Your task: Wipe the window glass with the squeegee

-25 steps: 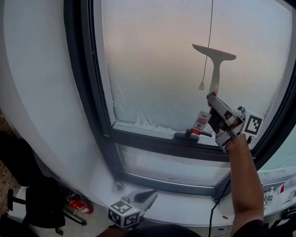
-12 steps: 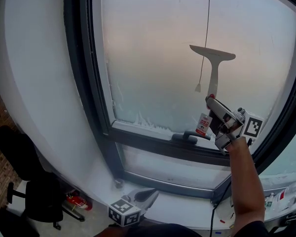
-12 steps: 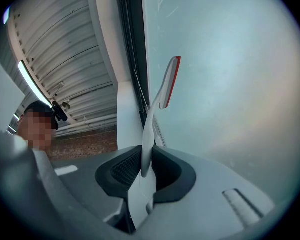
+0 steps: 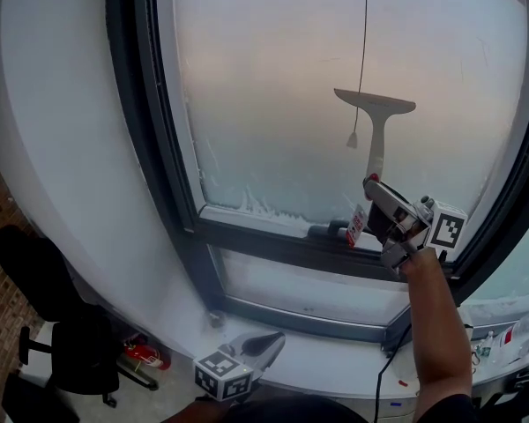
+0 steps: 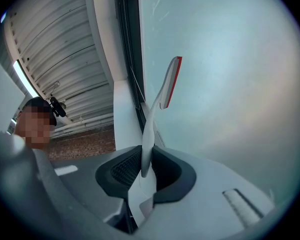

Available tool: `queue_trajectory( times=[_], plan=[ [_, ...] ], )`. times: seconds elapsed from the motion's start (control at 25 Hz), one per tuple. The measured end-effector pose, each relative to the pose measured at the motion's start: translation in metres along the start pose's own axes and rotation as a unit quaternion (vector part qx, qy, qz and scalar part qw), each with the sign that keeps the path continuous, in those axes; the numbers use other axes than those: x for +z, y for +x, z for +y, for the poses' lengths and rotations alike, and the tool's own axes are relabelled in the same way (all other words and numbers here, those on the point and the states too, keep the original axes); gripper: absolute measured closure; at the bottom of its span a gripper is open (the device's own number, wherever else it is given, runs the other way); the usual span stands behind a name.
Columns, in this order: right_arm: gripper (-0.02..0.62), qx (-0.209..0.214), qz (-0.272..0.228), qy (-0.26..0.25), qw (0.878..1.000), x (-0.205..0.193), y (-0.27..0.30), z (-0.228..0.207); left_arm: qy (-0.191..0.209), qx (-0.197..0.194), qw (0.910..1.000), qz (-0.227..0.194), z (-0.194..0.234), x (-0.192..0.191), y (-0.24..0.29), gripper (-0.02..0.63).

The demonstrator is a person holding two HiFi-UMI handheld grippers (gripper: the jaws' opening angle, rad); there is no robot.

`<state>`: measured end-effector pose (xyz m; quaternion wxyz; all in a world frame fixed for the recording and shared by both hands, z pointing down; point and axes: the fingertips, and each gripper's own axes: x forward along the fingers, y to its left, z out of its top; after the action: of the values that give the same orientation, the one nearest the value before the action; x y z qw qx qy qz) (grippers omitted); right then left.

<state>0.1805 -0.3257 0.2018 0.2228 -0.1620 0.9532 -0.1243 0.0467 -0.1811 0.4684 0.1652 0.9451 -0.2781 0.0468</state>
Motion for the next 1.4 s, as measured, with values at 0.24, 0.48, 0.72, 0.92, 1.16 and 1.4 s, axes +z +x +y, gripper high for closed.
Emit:
queue_trajectory(
  times=[0.24,0.48,0.72,0.92,1.16,1.4],
  plan=[
    [0.509,-0.016,-0.007,0.025,1.0,-0.018,-0.011,-0.003,0.004,-0.006,0.9999,0.007,0.0,-0.002,-0.002,0.606],
    [0.509,-0.028,-0.01,0.036,0.999,-0.04,-0.028,-0.009,0.006,-0.014,0.9998,0.016,-0.003,-0.006,-0.002,0.606],
    [0.509,-0.045,-0.012,0.066,0.997,-0.068,-0.042,-0.018,0.008,-0.022,0.9995,0.021,-0.004,-0.009,0.002,0.606],
    [0.511,-0.057,-0.015,0.093,0.994,-0.092,-0.054,-0.025,0.007,-0.024,0.9994,0.023,-0.005,-0.009,0.006,0.606],
    [0.51,-0.056,-0.017,0.115,0.992,-0.12,-0.065,-0.03,0.009,-0.029,0.9991,0.031,-0.005,-0.012,0.01,0.606],
    [0.51,-0.064,-0.02,0.138,0.988,-0.147,-0.077,-0.036,0.008,-0.031,0.9988,0.036,-0.005,-0.015,0.012,0.606]
  ],
)
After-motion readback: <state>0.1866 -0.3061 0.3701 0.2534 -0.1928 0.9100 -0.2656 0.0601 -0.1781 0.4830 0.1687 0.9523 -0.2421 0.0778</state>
